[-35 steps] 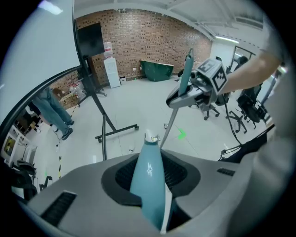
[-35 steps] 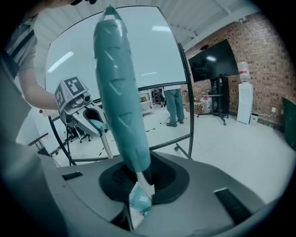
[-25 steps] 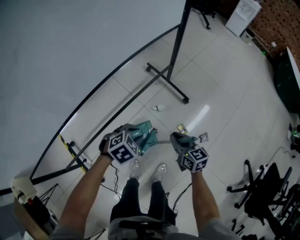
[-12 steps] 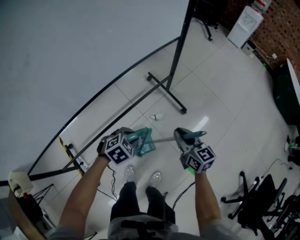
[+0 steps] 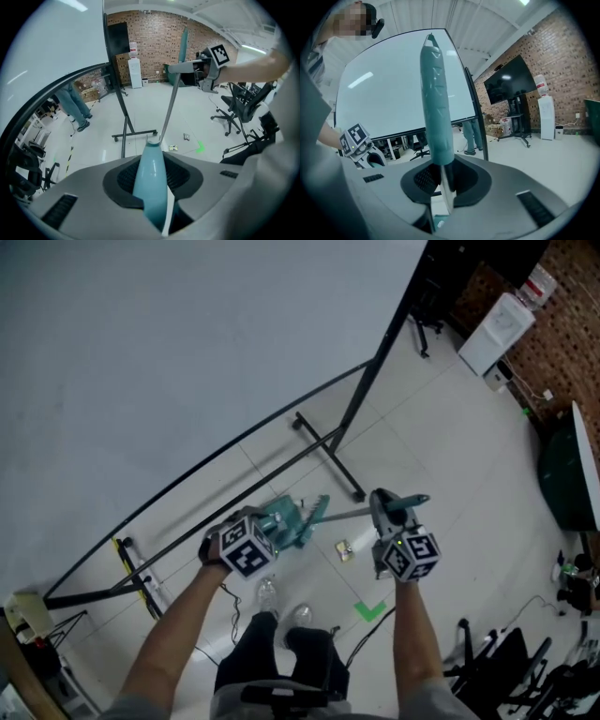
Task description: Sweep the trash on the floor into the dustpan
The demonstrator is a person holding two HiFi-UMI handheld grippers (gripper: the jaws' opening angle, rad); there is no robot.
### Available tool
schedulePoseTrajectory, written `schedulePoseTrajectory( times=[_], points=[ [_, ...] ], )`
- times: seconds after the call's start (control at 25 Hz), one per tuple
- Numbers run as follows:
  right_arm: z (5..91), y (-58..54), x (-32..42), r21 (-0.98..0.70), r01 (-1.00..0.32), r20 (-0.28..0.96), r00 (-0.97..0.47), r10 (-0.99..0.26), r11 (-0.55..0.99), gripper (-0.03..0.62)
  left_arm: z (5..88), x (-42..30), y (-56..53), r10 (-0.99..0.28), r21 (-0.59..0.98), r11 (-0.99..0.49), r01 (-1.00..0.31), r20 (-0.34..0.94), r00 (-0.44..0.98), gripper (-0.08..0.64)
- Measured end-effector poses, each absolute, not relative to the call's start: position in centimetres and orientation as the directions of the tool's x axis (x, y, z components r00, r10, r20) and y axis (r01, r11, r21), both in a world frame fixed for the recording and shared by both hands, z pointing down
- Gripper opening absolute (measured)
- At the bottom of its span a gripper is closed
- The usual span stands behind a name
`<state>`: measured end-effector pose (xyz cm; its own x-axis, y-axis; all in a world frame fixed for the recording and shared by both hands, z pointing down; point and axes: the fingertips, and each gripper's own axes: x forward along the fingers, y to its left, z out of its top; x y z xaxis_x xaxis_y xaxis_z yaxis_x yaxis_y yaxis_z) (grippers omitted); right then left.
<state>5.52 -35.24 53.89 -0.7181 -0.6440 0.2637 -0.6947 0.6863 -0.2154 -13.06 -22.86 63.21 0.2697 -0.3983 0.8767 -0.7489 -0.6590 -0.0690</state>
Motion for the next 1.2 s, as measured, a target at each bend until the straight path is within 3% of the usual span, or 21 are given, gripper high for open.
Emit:
schedulePoseTrajectory(
  times=[0.44, 0.84, 1.2],
  points=[
    [63.8, -44.5, 5.0, -0.255, -0.659, 0.353, -0.745, -0.567, 0.707, 0.044, 64.2, -12.8, -28.1, -0.434, -0.084, -0.573, -0.815, 0.875, 0.215, 0.112],
    [65.5, -42.6, 4.3, -0.371, -0.602, 0.395, -0.791, -0.466, 0.707, 0.048, 63.9, -11.1, -29.6, -0.448, -0.091, -0.564, -0.821, 0.869, 0.212, 0.112],
    [65.5, -42.4, 6.1, -0.482, -0.615, 0.417, -0.787, -0.454, 0.624, 0.052, 64.4, -11.3, -29.5, -0.454, -0.099, -0.576, -0.812, 0.865, 0.216, 0.112]
  ],
)
